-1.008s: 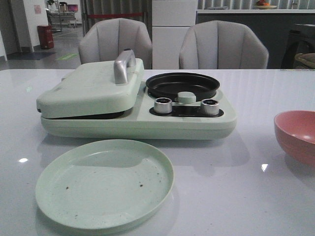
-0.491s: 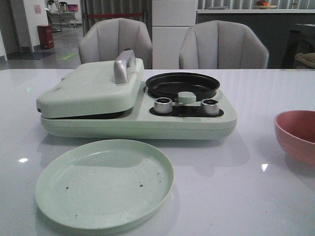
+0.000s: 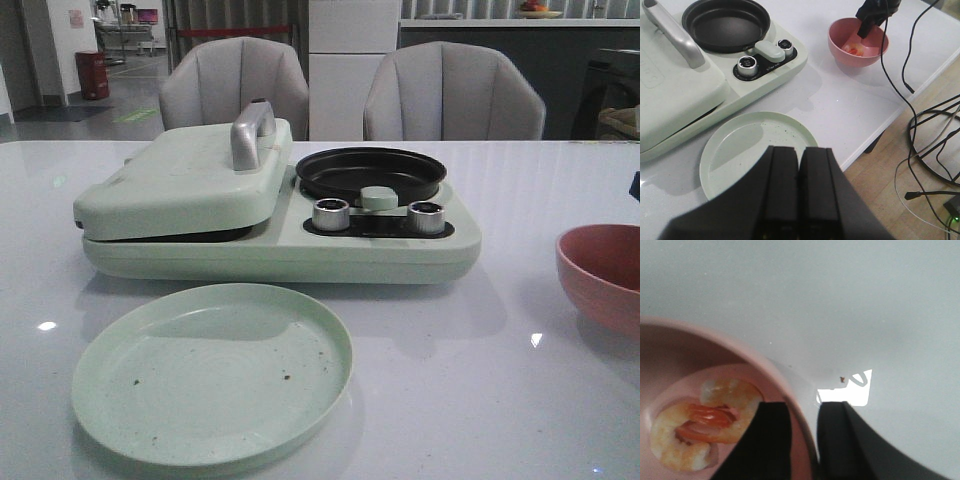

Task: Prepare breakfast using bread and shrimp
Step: 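Lift the pink bowl with the right gripper over the frying pan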

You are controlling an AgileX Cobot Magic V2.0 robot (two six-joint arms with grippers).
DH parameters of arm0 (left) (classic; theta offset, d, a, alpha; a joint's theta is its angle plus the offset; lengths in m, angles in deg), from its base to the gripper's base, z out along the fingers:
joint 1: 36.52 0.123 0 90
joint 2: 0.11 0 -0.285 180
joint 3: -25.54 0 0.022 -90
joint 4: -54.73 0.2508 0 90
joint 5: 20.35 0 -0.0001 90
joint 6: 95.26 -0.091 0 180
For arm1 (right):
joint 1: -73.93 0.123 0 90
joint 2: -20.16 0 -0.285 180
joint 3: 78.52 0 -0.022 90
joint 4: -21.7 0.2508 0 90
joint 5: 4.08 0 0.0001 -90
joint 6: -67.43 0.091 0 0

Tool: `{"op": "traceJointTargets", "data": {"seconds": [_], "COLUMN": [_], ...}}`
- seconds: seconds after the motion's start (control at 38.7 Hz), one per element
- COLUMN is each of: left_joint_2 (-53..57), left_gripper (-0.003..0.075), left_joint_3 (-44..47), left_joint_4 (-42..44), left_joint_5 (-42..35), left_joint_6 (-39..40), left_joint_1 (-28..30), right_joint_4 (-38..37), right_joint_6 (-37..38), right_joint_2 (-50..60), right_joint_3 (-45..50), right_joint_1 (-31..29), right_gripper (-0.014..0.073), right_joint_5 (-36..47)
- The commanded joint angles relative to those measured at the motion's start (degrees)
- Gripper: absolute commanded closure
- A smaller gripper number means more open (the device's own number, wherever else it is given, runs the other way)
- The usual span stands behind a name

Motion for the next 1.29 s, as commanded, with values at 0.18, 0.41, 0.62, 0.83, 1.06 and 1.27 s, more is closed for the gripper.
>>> {"op": "traceJointTargets", "data": {"seconds": [0.18, 0.41, 0.62, 0.83, 1.06, 1.27], "left_joint_2": [0.3, 0.3, 0.3, 0.3, 0.3, 0.3], "left_gripper": [0.0621, 0.0621, 0.0621, 0.062, 0.0621, 0.0621], "left_joint_3": [-1.6, -1.6, -1.6, -1.6, -1.6, -1.6], "left_joint_4": [-2.2, -2.2, -2.2, -2.2, -2.2, -2.2], "left_joint_5": [-3.3, -3.3, -3.3, -3.3, -3.3, -3.3], "left_joint_6": [-0.1, -0.1, -0.1, -0.1, -0.1, -0.1], "left_joint_1": [-0.4, -0.4, -0.4, -0.4, -0.4, -0.4], "right_joint_4": [-0.5, -3.0, -12.5, -37.4, -61.1, -73.6], "right_joint_6": [-0.5, -0.5, -0.5, 8.1, 17.3, 23.7], "right_joint_2": [2.7, 5.9, 6.7, 3.5, -4.8, -8.9], "right_joint_3": [-1.8, -10.9, -29.5, -39.8, -46.2, -48.1], "right_joint_1": [-0.3, 1.9, 13.5, 29.2, 38.6, 40.7], "right_gripper": [0.0522, 0.055, 0.055, 0.055, 0.055, 0.055], "right_joint_5": [0.2, -3.5, -7.6, -9.2, -8.2, -9.2]}}
